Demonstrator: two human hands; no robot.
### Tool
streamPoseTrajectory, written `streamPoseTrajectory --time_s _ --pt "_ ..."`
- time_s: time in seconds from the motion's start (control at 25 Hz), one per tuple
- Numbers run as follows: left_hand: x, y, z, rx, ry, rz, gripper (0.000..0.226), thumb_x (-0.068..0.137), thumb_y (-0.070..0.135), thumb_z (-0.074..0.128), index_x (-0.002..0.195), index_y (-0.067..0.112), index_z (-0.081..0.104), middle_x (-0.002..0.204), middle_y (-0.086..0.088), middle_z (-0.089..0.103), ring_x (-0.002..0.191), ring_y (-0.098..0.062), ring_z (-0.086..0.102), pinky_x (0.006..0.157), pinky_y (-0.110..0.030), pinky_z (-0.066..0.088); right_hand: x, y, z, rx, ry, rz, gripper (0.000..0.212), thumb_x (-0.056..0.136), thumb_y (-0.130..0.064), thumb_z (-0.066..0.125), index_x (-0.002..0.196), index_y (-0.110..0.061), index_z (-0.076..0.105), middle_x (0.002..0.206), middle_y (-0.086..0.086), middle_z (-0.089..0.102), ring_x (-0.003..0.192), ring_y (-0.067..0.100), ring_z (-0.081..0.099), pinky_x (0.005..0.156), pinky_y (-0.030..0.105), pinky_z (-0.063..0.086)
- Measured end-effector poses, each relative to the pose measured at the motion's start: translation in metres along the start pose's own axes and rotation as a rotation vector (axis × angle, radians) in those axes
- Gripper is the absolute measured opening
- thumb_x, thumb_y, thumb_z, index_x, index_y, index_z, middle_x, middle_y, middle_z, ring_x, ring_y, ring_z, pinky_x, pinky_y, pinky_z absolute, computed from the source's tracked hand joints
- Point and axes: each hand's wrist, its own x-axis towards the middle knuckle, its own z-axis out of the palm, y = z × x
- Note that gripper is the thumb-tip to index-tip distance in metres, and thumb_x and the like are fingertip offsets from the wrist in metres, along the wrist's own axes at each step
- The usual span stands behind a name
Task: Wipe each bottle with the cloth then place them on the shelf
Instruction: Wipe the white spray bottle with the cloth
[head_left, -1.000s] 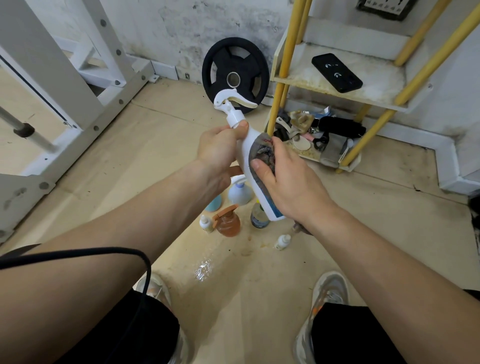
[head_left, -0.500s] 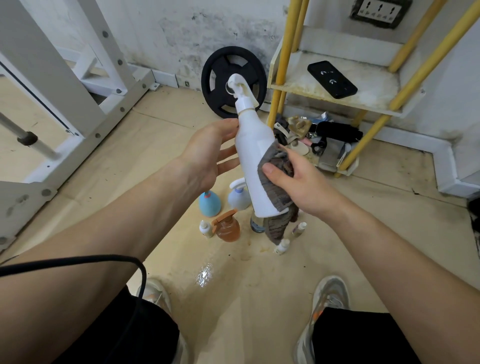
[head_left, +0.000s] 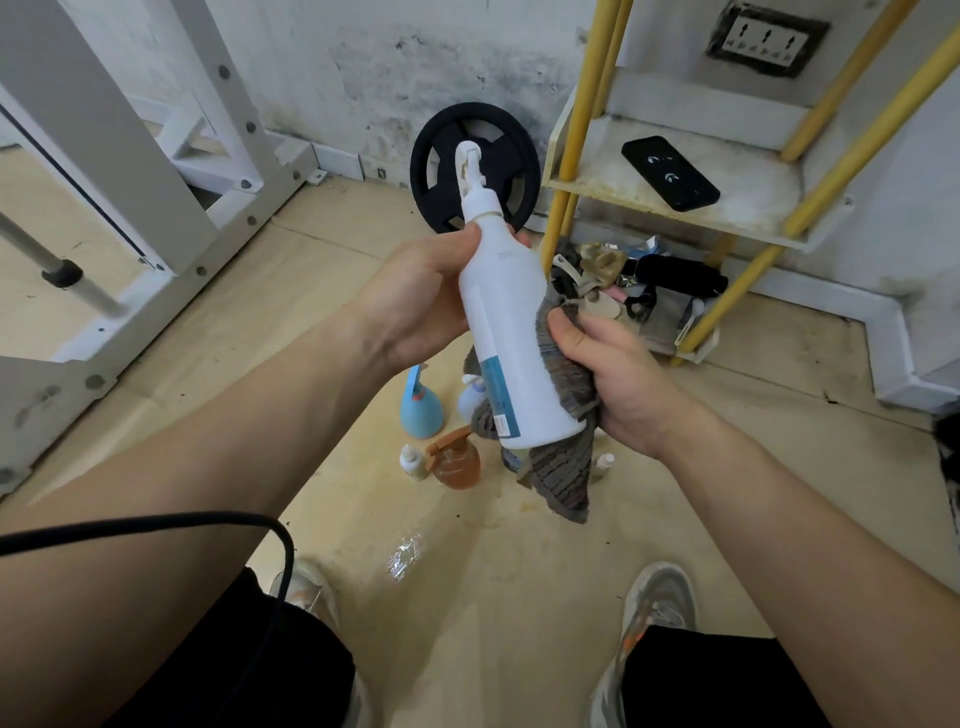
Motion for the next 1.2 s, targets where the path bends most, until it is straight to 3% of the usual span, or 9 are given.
streamPoseTrajectory --time_s 0.2,0.36,0.48,0.6,0.68,0.76,0.96,1.08,1.2 --pt "-0.002 -0.016 0.011 0.209 0.183 0.015 0.035 0.105 0.022 0.046 0.12 -0.004 0.064 0.111 -0.017 0.069 0.101 -0.029 0.065 0.102 -0.053 0.049 0.01 0.009 0.009 -0.438 0.218 -0.141 0.035 0.098 -0.055 0.052 0.099 -0.023 0.065 0.09 -0.007 0.073 0.084 0.01 0.071 0.072 0.032 0.054" --pt "-0.012 -0.033 0.034 0.311 0.189 0.042 0.024 0.104 0.016 0.051 0.114 0.001 0.066 0.088 -0.006 0.071 0.077 -0.014 0.069 0.077 -0.034 0.06 0.018 0.002 0.005 -0.576 0.36 -0.188 0.045 0.101 -0.055 0.045 0.101 -0.017 0.068 0.085 -0.003 0.072 0.077 0.003 0.068 0.071 0.026 0.052" --pt "-0.012 -0.032 0.036 0.298 0.256 0.056 0.022 0.104 0.015 0.051 0.112 0.001 0.066 0.083 -0.005 0.069 0.07 -0.012 0.067 0.07 -0.034 0.059 0.013 0.001 0.009 -0.741 0.339 -0.257 0.04 0.106 -0.044 0.039 0.127 -0.016 0.059 0.099 -0.009 0.066 0.089 -0.012 0.06 0.075 0.011 0.044" --pt "-0.006 -0.017 0.023 0.231 0.392 0.042 0.018 0.103 0.015 0.053 0.104 0.003 0.066 0.082 -0.005 0.071 0.071 -0.017 0.068 0.069 -0.041 0.06 0.003 0.018 0.015 -1.01 0.191 -0.301 0.057 0.106 -0.037 0.039 0.157 -0.018 0.021 0.149 0.005 0.044 0.132 0.018 0.046 0.104 0.031 0.04" --pt "-0.003 -0.008 0.014 0.17 0.5 0.031 0.014 0.101 0.016 0.057 0.098 0.007 0.066 0.084 -0.005 0.072 0.076 -0.02 0.071 0.069 -0.043 0.06 -0.004 0.032 0.019 -1.236 0.159 -0.282 0.071 0.104 -0.038 0.042 0.161 -0.018 0.004 0.159 0.008 0.026 0.138 0.028 0.037 0.11 0.042 0.038" --pt "-0.001 -0.003 0.009 0.124 0.574 0.024 0.012 0.1 0.018 0.06 0.097 0.007 0.065 0.091 -0.006 0.072 0.084 -0.024 0.071 0.069 -0.044 0.06 -0.009 0.041 0.023 -1.367 0.189 -0.285 0.077 0.103 -0.039 0.045 0.161 -0.016 0.0 0.159 0.009 0.023 0.135 0.031 0.039 0.106 0.045 0.042" --pt "-0.007 -0.004 0.016 0.111 0.587 -0.006 0.01 0.094 0.024 0.07 0.095 0.014 0.066 0.082 0.003 0.074 0.073 -0.014 0.072 0.062 -0.036 0.061 -0.007 0.038 0.026 -1.344 0.278 -0.279 0.078 0.102 -0.047 0.043 0.16 -0.014 0.003 0.154 0.009 0.029 0.13 0.03 0.042 0.098 0.043 0.045" --pt "-0.012 -0.011 0.022 0.104 0.541 -0.026 0.03 0.089 0.026 0.076 0.113 0.013 0.065 0.094 -0.001 0.074 0.071 -0.012 0.072 0.054 -0.03 0.057 -0.002 0.028 0.024 -1.31 0.324 -0.282 0.076 0.102 -0.049 0.042 0.16 -0.013 0.007 0.153 0.01 0.034 0.132 0.03 0.042 0.099 0.04 0.04" --pt "-0.014 -0.018 0.027 0.117 0.511 -0.019 0.031 0.086 0.028 0.078 0.111 0.015 0.063 0.099 -0.002 0.073 0.068 -0.008 0.072 0.055 -0.028 0.057 0.004 0.023 0.021 -1.193 0.341 -0.279 0.074 0.101 -0.051 0.044 0.159 -0.015 0.015 0.152 0.009 0.038 0.134 0.028 0.042 0.101 0.039 0.038"
